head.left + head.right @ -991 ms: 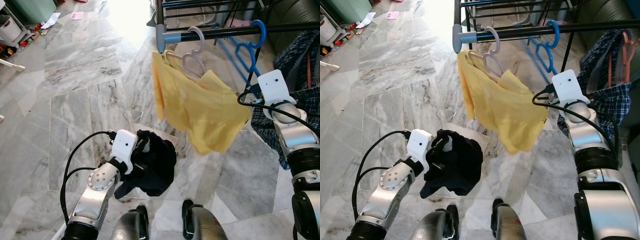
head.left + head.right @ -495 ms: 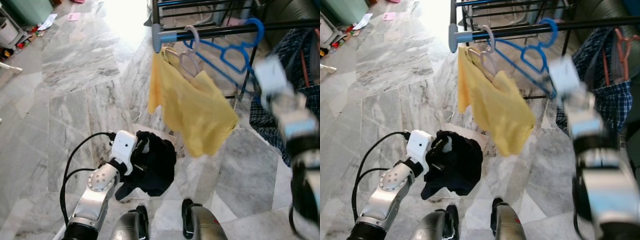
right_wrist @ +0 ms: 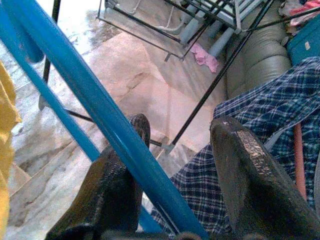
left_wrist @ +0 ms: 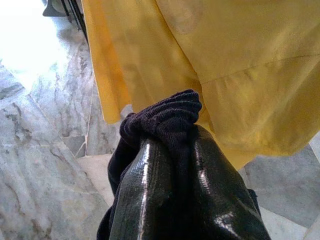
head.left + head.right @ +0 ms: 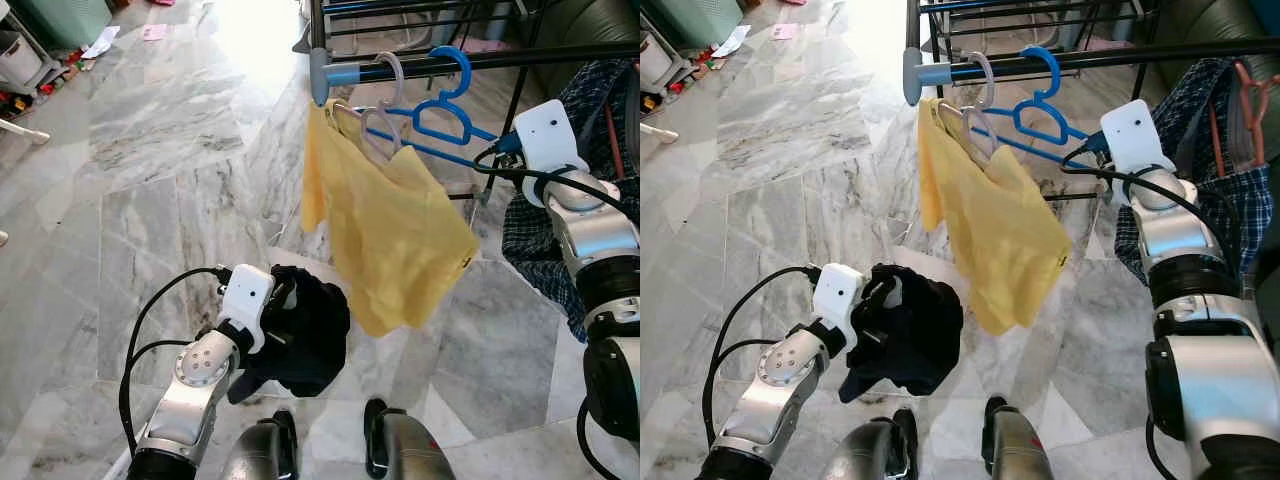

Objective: Hang hanger

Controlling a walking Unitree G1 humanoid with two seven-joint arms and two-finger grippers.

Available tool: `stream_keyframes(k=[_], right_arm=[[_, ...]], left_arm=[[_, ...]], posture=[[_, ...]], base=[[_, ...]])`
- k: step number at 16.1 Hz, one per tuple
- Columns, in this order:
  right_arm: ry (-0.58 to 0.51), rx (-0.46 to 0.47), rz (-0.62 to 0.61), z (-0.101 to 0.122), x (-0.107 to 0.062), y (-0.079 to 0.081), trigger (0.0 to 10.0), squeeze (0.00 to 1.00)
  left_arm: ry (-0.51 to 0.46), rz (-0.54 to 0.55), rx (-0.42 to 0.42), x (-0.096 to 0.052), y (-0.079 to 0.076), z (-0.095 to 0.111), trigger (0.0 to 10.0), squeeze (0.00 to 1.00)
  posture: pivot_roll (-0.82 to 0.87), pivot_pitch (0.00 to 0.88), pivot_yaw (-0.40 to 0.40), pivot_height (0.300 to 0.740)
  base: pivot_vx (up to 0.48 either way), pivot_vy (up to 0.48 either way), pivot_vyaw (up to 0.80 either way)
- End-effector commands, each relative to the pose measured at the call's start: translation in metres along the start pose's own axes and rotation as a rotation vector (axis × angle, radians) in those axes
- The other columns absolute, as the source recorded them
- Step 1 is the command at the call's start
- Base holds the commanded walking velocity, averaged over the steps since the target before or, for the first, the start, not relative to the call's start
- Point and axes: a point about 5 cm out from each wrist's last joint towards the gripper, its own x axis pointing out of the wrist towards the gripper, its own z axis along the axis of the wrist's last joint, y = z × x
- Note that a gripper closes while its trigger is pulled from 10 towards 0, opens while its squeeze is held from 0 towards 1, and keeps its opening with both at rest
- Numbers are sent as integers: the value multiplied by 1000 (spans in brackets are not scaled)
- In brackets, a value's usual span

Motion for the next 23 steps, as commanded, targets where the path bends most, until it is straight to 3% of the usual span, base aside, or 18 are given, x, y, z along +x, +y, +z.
stream_keyframes(k=[1,4,11,15,20,21,22,23], right_arm=[[20,6,19,-9,-2,2,10000,0],[19,-7,39,-8,-3,-3,10000,0],[-33,-32,216,11,-1,6,10000,0],[-38,-44,203,17,0,-3,10000,0],[-75,-54,236,33,2,-3,10000,0],[-71,-60,274,33,2,0,8235,0],[-63,-59,294,32,2,1,2980,0],[-57,-58,301,30,2,2,0,0]], left_arm=[[9,5,0,-4,0,-3,10000,0],[11,2,1,-2,1,-4,10000,0],[19,7,11,-2,3,-5,10000,0],[26,11,15,-3,3,-6,10000,0],[31,11,20,-3,3,-7,10000,0],[34,11,20,-3,3,-7,10000,0],[35,13,19,-3,3,-8,10000,0],[36,14,19,-3,3,-8,10000,0]], posture=[[-85,264,91,740],[-88,258,91,740],[-79,252,84,740],[-73,245,79,740],[-70,243,76,740],[-70,243,76,740],[-65,242,73,740],[-65,242,73,740]], base=[[0,0,0],[0,0,0],[0,0,0],[0,0,0],[0,0,0],[0,0,0],[0,0,0],[0,0,0]])
